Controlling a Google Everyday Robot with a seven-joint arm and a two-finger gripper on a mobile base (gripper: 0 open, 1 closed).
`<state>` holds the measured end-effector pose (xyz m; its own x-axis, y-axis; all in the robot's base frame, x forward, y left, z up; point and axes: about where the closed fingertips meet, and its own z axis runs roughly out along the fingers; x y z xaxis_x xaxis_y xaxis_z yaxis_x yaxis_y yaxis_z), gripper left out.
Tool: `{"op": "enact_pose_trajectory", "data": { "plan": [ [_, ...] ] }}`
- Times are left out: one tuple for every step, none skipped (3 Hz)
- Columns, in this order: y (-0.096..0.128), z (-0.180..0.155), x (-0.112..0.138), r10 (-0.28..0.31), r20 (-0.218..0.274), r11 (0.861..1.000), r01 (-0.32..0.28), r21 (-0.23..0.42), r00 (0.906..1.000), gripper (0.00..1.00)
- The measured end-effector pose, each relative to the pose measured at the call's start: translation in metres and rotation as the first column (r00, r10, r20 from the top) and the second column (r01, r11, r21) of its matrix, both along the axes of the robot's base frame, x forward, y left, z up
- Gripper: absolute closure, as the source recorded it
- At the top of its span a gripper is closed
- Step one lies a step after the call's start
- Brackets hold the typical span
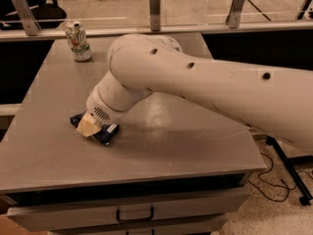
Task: Move rxbar blueberry near 7up can
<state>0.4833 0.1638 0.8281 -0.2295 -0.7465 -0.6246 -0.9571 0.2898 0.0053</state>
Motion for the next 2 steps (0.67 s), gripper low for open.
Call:
{"op": "enact_pose_trajectory", "data": {
  "plan": [
    [0.000, 0.001, 0.000, 0.000, 0.001, 1.000, 0.000, 0.000, 1.0000, 1.00],
    [-0.033, 0.051, 0.030, -0.031, 0.144, 0.999, 0.032, -0.002, 0.9891, 1.00]
  ]
}}
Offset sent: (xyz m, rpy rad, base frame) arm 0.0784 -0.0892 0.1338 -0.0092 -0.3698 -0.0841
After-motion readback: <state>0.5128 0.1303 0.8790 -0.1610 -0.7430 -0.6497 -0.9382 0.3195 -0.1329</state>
